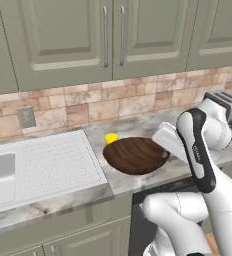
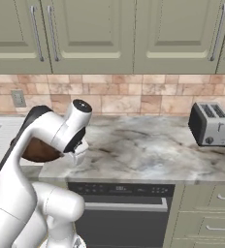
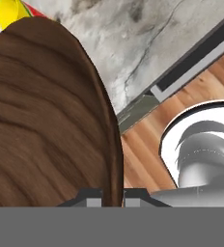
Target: Pick the cup and bowl from the counter and place them on the counter next to the sink.
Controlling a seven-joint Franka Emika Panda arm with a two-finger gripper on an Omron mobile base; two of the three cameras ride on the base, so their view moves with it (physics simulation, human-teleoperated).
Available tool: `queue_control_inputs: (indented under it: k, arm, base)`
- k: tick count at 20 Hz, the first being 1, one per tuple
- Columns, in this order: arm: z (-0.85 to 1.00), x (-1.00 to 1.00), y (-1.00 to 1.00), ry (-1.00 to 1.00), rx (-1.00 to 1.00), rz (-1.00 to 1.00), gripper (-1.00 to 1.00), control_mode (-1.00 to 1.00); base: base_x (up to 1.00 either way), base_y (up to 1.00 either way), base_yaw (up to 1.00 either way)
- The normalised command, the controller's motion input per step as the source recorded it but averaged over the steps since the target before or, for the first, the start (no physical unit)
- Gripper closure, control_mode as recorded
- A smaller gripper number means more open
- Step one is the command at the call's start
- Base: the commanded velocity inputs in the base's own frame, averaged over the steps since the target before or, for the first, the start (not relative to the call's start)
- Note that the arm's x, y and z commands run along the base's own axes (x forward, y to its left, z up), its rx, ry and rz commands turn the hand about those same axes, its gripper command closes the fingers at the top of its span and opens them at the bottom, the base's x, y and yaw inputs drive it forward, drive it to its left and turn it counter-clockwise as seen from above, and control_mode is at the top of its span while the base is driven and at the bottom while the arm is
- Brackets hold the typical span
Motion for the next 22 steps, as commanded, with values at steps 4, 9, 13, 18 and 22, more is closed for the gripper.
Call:
queue_control_inputs:
  k: [4,9,13,18,22]
  arm:
    - [0.00,0.29,0.00,0.00,0.00,-0.09,1.00,-1.00]
    - [-0.11,0.26,0.00,0.01,0.00,-0.08,1.00,-1.00]
    - [-0.19,0.29,0.00,0.02,0.00,-0.08,1.00,-1.00]
    - [-0.19,0.27,0.00,0.00,0.00,-0.07,1.00,-1.00]
    - [-0.12,0.06,0.00,0.00,0.00,-0.03,1.00,-1.00]
  base:
    - [0.00,0.00,0.00]
    - [0.00,0.00,0.00]
    - [0.00,0.00,0.00]
    - [0.00,0.00,0.00]
    - [0.00,0.00,0.00]
